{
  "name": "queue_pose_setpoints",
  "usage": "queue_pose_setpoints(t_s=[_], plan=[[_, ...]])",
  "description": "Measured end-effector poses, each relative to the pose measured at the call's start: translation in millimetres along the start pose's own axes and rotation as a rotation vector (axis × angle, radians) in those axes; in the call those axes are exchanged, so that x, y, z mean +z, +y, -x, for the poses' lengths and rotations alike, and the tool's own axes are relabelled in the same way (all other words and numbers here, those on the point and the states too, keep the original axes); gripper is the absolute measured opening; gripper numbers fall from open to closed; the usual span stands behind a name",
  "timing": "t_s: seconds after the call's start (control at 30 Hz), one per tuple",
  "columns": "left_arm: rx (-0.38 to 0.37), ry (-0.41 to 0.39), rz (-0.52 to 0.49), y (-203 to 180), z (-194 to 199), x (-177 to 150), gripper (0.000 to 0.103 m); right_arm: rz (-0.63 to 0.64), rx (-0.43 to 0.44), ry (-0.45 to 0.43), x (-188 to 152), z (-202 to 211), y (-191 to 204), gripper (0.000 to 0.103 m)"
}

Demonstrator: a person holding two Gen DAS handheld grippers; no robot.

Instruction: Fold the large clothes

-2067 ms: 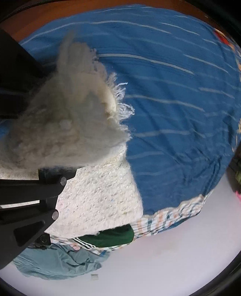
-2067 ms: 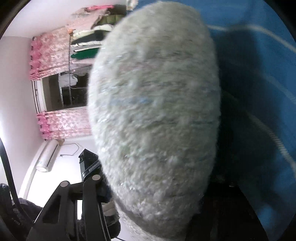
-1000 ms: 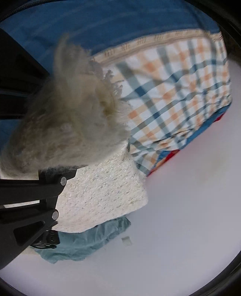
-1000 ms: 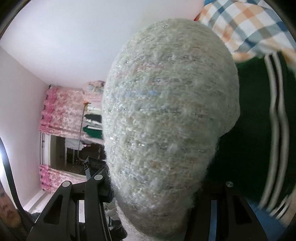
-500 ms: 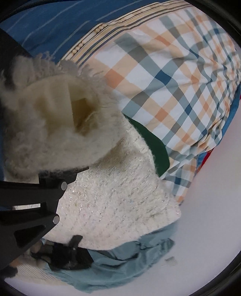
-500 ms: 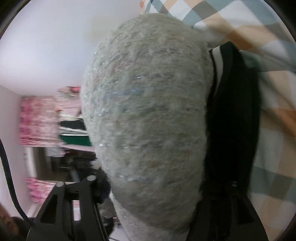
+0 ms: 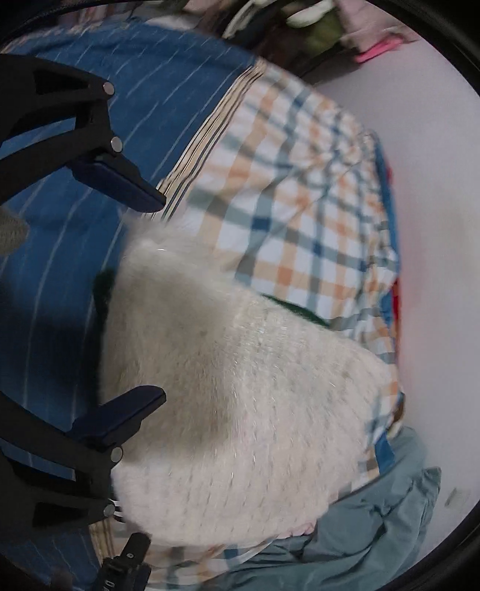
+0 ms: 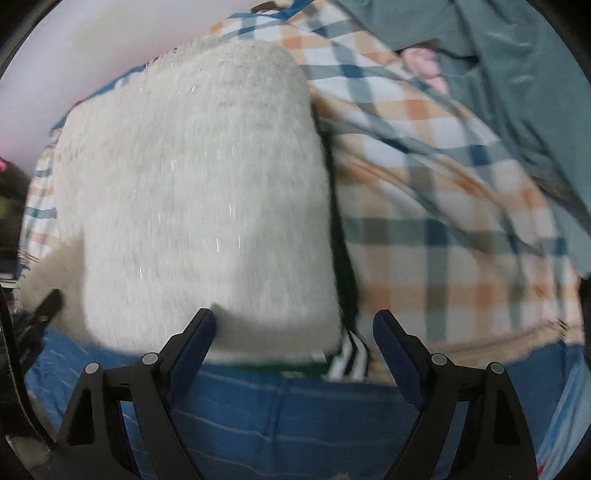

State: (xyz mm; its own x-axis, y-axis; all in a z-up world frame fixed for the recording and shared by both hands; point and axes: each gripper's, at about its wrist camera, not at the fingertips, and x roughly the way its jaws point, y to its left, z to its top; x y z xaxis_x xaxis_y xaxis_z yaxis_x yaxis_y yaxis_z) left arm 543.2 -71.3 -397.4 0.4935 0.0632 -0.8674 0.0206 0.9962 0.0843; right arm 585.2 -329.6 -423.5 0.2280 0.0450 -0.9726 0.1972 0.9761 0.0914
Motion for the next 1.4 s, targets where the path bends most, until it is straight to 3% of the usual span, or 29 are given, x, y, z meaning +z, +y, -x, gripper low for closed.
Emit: queue_pose_setpoints(t_s=[0.23, 0.37, 0.7, 0.97, 1.2, 1.4], plan=[[0.054, -0.078, -0.071, 0, 82, -10, 0.101, 0.015, -0.145, -0.089, -69, 63, -12, 0.089], [0.041, -0.100, -0.092, 4, 137, -22, 0.101, 0.003, -0.163, -0.155, -113, 152, 13, 0.089], [-0.042, -0.150, -0.066, 29, 310, -64, 0.101, -0.021, -0.159, -0.301, -223, 366, 24, 0.089], [-0.035, -0.227, -0.017, 54, 434, -93, 0.101, 0.008, -0.155, -0.418, -308, 527, 37, 0.089], [-0.047, -0.303, -0.015, 66, 503, -113, 0.101, 0.019, -0.139, -0.519, -367, 633, 40, 0.089], [-0.057, -0.330, -0.024, 70, 529, -126, 0.101, 0.027, -0.139, -0.586, -401, 682, 37, 0.089]])
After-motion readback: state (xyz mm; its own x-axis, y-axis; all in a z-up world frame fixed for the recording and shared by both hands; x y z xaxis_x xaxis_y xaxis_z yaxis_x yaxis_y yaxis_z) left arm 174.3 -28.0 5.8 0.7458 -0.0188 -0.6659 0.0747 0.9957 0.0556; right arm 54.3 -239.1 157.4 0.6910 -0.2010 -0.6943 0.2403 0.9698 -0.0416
